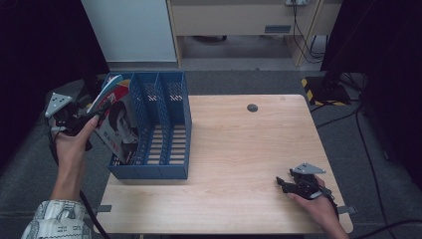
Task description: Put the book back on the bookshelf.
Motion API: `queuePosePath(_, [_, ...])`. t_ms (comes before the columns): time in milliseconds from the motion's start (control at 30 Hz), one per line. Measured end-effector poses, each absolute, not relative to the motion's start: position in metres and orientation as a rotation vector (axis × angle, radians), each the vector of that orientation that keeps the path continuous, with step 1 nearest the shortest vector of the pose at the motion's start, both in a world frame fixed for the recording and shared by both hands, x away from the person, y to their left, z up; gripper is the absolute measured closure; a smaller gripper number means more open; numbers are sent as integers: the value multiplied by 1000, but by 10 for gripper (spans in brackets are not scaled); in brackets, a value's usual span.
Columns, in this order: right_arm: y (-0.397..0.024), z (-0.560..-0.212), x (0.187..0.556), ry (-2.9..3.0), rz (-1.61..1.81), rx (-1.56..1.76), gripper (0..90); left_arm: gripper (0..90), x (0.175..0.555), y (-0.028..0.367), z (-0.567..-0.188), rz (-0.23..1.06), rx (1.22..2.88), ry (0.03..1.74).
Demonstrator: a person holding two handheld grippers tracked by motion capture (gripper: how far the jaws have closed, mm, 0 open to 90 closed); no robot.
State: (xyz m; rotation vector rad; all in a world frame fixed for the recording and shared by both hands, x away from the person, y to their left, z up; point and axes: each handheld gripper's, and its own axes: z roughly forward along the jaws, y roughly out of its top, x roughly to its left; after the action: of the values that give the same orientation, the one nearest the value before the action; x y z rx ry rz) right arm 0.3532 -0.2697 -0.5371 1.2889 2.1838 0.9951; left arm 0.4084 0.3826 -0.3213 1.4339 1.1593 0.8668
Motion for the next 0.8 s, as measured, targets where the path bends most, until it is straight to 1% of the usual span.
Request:
queuePosePath(200, [-270, -537, 353, 2184, 995, 1289, 341, 167, 409, 381, -321, 833, 1454, 1152])
queuePosePath(567, [-270, -537, 353, 2187, 994, 1289, 340, 127, 404, 373, -305, 862, 1467, 1084])
queuePosePath(800, [-270, -537, 353, 2189, 994, 1290, 333, 94, 404, 362, -301, 859, 1523, 1051])
